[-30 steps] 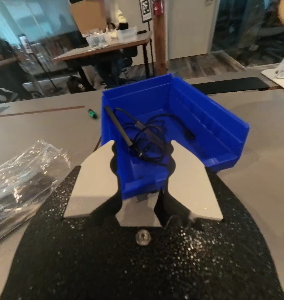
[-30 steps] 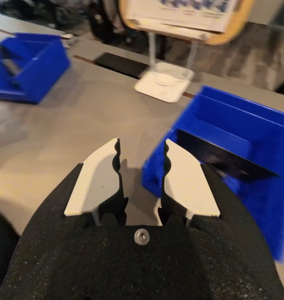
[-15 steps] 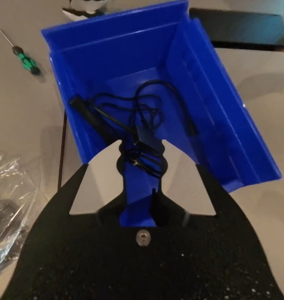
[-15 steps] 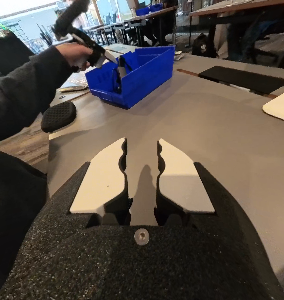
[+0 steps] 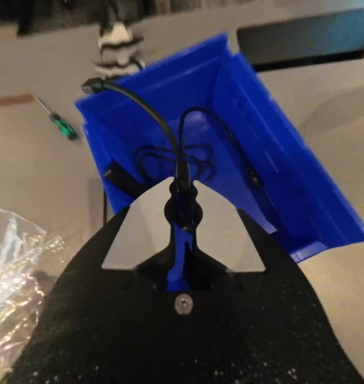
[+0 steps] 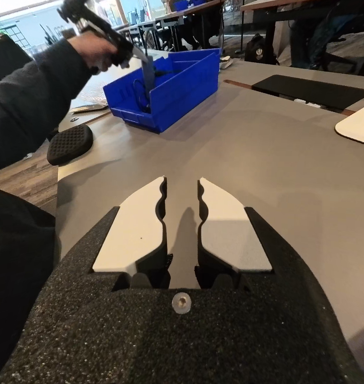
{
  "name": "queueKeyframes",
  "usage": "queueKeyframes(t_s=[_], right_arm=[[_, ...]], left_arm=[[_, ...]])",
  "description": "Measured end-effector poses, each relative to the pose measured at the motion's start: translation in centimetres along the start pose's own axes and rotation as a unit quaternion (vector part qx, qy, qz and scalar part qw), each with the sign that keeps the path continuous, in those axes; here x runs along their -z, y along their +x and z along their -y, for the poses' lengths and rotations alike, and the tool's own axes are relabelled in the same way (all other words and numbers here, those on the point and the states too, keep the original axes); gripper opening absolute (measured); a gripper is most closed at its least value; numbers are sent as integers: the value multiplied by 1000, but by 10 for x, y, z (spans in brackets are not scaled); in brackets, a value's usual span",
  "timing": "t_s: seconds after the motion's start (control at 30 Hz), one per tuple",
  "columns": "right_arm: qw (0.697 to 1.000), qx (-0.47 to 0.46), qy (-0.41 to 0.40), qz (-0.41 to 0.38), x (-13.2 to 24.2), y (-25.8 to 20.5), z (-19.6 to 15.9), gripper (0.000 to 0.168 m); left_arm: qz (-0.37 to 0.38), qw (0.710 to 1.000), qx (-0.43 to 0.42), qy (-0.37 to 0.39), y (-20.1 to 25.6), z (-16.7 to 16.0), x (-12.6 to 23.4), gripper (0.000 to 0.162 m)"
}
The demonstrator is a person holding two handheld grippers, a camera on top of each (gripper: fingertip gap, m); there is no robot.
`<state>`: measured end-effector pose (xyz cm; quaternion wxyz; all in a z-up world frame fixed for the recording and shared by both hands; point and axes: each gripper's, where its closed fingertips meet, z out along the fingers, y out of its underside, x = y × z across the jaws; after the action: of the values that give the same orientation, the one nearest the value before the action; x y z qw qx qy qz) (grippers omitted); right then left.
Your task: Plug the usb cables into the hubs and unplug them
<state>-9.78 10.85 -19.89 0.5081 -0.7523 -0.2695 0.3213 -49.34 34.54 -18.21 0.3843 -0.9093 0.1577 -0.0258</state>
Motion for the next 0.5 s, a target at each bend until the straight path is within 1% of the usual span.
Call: queueKeyframes(t_s=[0.03, 0.1, 0.2, 0.27, 0.37, 0.43, 0.5], right_arm=[[1000, -1, 1, 2, 0, 0, 1, 27], [1000, -1, 1, 5, -1, -2, 1, 25], [1000, 2, -4, 2, -3, -1, -1, 23], [1000, 6, -2, 0, -3, -1, -1, 23], [1000, 13, 7, -4, -2, 0, 1, 21], [1000, 18, 15, -10, -2, 1, 4, 20], [999, 28, 30, -13, 0, 1, 8, 20]], left_arm=[[-1, 1000, -11, 26, 3, 11, 10, 12], [0, 996, -36, 78, 9, 32, 34, 11], [8, 982, -88, 166, 27, 63, 74, 12], [11, 965, -121, 234, 43, 84, 105, 11], [6, 934, -140, 329, 69, 112, 153, 11], [-33, 914, -145, 378, 94, 124, 181, 11], [-105, 899, -151, 397, 127, 126, 198, 11]])
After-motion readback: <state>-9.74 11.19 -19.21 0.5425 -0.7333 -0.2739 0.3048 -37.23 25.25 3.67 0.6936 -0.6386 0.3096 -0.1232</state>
